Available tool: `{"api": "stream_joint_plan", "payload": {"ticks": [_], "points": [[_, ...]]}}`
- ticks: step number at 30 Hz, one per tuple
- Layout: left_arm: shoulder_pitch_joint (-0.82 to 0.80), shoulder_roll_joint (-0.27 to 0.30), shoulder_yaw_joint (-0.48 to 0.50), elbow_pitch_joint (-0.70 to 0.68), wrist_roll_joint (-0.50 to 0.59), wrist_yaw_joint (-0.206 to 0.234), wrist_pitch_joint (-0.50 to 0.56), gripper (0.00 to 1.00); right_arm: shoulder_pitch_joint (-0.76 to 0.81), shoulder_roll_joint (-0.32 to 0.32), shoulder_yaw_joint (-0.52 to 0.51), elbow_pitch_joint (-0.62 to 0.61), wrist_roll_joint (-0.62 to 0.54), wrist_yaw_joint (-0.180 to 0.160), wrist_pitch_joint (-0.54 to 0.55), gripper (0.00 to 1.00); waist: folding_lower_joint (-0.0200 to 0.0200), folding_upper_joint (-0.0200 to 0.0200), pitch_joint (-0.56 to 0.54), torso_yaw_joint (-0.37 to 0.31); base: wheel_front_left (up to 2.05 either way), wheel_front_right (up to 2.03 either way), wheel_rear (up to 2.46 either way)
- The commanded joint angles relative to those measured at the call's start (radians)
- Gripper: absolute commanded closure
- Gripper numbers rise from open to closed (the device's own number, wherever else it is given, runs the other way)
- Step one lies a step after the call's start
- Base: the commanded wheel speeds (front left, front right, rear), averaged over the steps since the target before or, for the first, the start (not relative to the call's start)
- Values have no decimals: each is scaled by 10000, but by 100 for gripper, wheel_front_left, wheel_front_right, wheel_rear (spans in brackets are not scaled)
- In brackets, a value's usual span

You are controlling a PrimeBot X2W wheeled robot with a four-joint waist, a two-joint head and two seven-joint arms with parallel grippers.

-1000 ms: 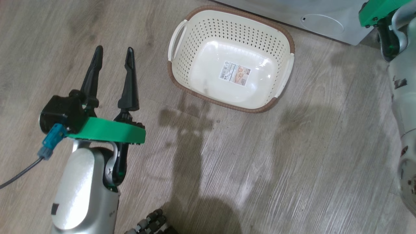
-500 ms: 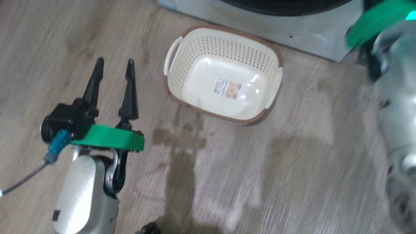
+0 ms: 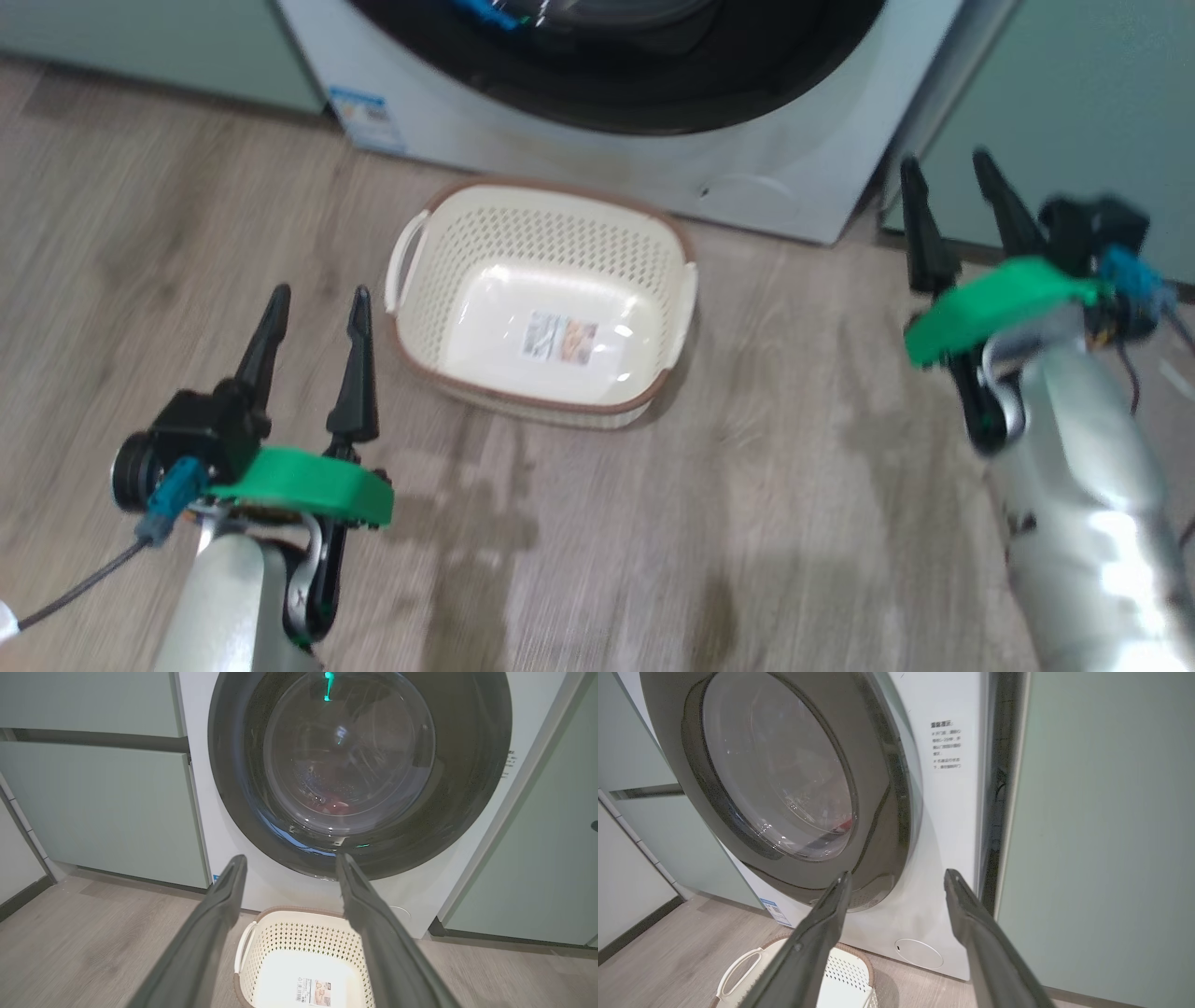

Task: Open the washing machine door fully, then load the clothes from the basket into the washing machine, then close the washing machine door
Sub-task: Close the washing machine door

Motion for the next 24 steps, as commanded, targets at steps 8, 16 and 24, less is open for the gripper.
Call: {"api": "stream_joint_plan", "payload": {"ticks": [8, 16, 24], "points": [[364, 425, 134, -350, 169, -30, 94, 0, 2302, 361, -259, -2652, 32, -4, -93, 0, 1, -1, -947, -927, 0, 0, 0], [962, 560, 57, -637, 196, 83, 388, 0, 4390, 376, -197, -4643, 468, -4, 182, 0, 1, -1, -1441, -1490, 0, 0, 0], [1419, 750, -9, -815, 183, 84, 572, 0, 5929, 377, -413, -6231, 618, -4, 830, 0, 1, -1, -1805, -1862, 0, 0, 0]]}}
